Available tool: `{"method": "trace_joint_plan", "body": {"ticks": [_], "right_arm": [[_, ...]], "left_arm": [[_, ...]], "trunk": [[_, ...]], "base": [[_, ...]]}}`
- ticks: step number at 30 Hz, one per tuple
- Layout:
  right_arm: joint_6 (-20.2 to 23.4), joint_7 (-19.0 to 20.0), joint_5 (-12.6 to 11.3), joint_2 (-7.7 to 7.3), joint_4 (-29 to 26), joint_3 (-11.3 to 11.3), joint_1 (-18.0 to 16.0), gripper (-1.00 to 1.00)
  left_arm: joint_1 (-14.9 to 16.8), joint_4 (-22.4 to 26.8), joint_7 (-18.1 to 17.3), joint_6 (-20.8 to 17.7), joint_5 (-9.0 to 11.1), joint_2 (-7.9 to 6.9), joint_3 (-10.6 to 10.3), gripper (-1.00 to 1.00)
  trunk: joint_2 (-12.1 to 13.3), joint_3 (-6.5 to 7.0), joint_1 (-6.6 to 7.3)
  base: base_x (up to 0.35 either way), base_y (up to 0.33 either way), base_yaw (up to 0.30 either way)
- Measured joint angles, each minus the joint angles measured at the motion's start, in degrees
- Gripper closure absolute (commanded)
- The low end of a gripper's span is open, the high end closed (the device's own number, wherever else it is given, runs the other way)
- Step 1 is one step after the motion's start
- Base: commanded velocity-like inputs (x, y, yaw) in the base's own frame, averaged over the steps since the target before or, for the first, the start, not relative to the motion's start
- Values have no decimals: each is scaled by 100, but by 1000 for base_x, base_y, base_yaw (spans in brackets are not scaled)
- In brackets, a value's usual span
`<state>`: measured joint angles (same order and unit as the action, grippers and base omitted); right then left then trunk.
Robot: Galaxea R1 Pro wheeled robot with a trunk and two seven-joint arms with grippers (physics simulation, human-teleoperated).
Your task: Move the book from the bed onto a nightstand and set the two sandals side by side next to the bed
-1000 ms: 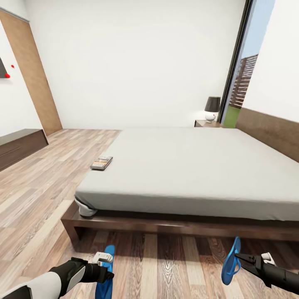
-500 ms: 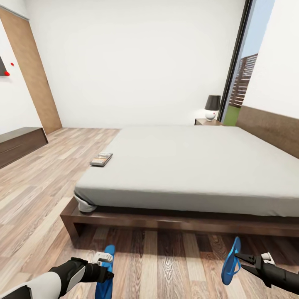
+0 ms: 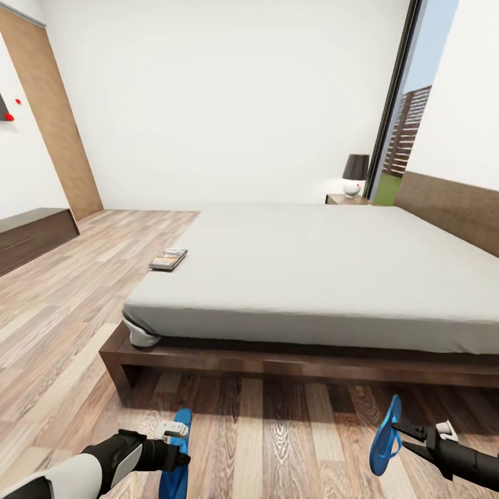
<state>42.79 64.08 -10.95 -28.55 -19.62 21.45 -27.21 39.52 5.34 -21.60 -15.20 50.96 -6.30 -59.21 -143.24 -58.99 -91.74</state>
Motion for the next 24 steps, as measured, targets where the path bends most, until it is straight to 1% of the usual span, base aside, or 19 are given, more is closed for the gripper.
{"method": "trace_joint_plan", "body": {"ticks": [24], "right_arm": [[0,8,3,-1,0,-1,0,100]], "left_arm": [[0,0,0,1,1,2,0,100]], "trunk": [[-32,-532,-62]], "base": [[0,0,0]]}}
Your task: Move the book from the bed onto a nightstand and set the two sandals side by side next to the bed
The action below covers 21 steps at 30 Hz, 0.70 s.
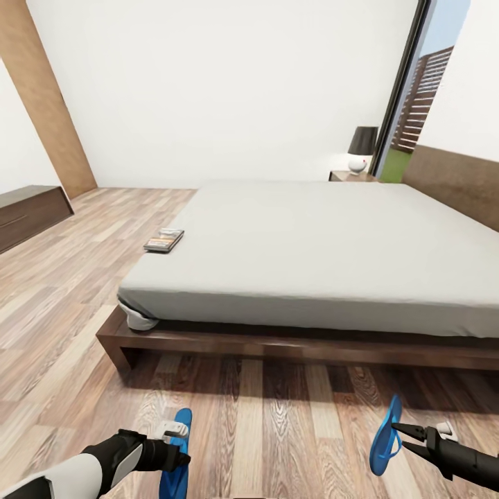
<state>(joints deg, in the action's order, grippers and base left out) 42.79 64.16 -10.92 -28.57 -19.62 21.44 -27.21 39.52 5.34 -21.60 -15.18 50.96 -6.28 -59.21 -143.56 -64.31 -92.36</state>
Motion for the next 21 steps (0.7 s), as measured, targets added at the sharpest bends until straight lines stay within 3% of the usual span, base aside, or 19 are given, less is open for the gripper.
{"method": "trace_joint_plan", "body": {"ticks": [21], "right_arm": [[0,11,0,2,0,1,0,100]], "left_arm": [[0,0,0,9,4,0,0,100]], "trunk": [[-28,-466,-54]], "base": [[0,0,0]]}}
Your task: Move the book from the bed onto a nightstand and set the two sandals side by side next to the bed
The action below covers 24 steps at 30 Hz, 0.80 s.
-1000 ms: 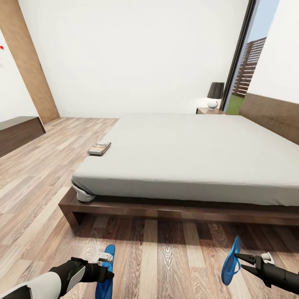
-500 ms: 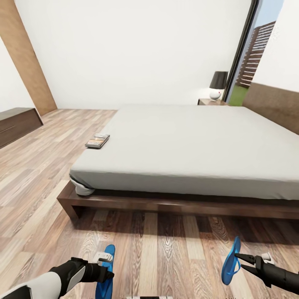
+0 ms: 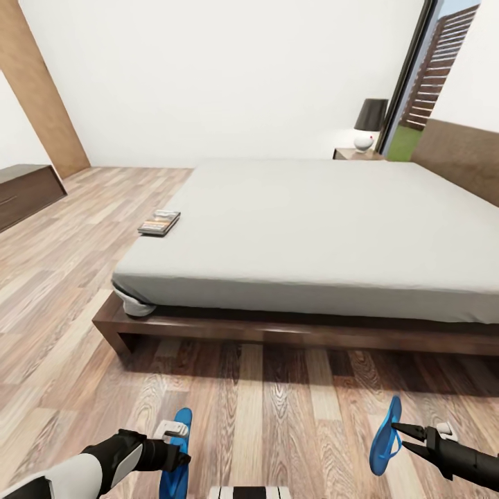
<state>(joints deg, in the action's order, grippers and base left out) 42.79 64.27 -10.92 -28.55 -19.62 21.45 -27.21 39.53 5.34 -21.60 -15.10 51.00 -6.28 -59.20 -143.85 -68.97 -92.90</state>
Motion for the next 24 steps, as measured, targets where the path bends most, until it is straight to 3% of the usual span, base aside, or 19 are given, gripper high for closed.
{"method": "trace_joint_plan", "body": {"ticks": [24], "right_arm": [[3,0,-6,-1,0,2,-1,100]], "left_arm": [[0,0,0,0,5,-8,6,100]], "trunk": [[-31,-511,-59]], "base": [[0,0,0]]}}
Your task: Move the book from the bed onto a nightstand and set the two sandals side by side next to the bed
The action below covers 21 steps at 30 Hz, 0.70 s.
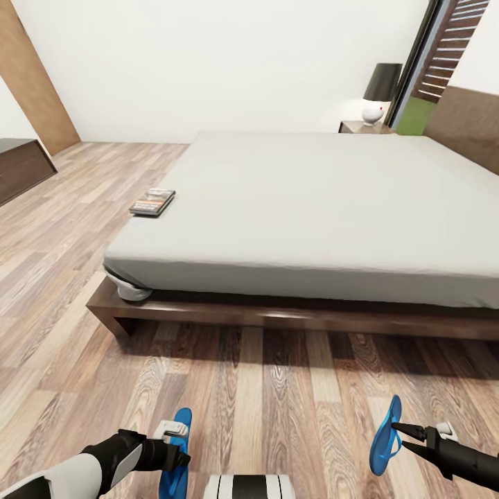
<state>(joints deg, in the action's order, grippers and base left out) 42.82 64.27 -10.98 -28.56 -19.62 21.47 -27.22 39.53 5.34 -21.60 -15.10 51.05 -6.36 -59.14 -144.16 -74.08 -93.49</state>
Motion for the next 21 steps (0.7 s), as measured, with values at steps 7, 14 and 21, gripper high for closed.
{"method": "trace_joint_plan", "body": {"ticks": [7,14,21], "right_arm": [[-1,0,0,3,0,-1,0,100],[-2,3,2,1,0,-3,0,100],[-1,-1,-1,0,1,-2,0,100]], "left_arm": [[0,0,0,0,-2,-1,0,100],[0,0,0,0,0,-1,-1,100],[0,-1,-1,6,1,-2,0,100]], "trunk": [[0,0,0],[0,0,2],[0,0,2]], "base": [[11,0,0],[249,0,0],[125,64,0]]}}
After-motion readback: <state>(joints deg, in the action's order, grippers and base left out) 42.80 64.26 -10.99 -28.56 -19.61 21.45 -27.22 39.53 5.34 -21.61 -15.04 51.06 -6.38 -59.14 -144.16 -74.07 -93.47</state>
